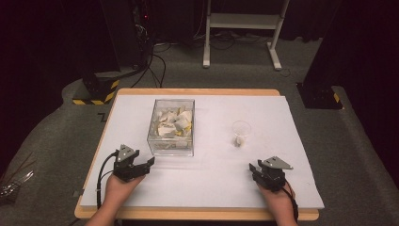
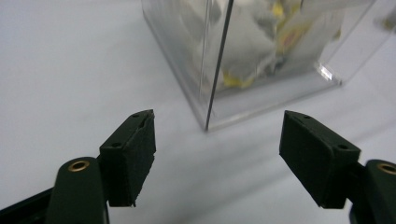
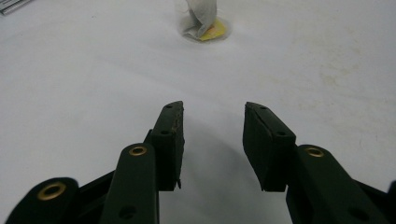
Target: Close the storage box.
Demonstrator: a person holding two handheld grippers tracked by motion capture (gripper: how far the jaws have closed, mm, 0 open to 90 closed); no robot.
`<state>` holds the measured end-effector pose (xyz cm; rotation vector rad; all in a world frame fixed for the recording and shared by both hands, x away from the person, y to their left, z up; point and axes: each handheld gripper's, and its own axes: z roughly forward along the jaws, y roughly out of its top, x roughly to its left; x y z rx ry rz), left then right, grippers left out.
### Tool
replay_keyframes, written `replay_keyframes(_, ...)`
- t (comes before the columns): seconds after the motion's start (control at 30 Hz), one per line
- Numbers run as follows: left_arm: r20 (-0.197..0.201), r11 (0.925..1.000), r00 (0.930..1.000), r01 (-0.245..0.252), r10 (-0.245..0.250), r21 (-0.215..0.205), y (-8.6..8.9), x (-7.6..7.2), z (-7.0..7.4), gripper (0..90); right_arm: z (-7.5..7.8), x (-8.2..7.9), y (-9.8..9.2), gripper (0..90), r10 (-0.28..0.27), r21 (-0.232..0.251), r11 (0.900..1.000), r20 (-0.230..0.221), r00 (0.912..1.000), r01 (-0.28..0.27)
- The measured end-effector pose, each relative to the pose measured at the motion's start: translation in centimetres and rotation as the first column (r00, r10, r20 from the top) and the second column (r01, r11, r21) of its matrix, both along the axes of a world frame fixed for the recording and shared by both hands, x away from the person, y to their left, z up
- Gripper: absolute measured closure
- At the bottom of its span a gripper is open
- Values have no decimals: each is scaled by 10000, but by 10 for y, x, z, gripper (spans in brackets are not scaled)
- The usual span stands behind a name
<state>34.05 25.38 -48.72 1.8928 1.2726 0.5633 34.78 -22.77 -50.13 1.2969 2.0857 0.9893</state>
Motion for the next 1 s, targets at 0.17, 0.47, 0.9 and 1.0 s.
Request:
replay_keyframes(0.17, -612, 9967, 9981, 123, -74, 799, 7, -9, -15, 263, 0, 0, 0, 582, -4, -31, 10000, -26, 10000, 4)
replay_keyframes(0.47, -430, 9951, 9988, 290, -250, 942, 15, -19, -21, 227, -1, 3, 2, 545, 38, -190, 9998, -389, 9992, -46)
replay_keyframes(0.9, -463, 9959, 9984, 375, -338, 828, 16, -19, -22, 215, -2, 7, 2, 466, -118, -308, 9995, -620, 9980, 99)
replay_keyframes(1.0, -461, 9958, 9983, 385, -348, 828, 16, -19, -22, 213, -2, 7, 2, 462, -136, -317, 9994, -618, 9980, 116)
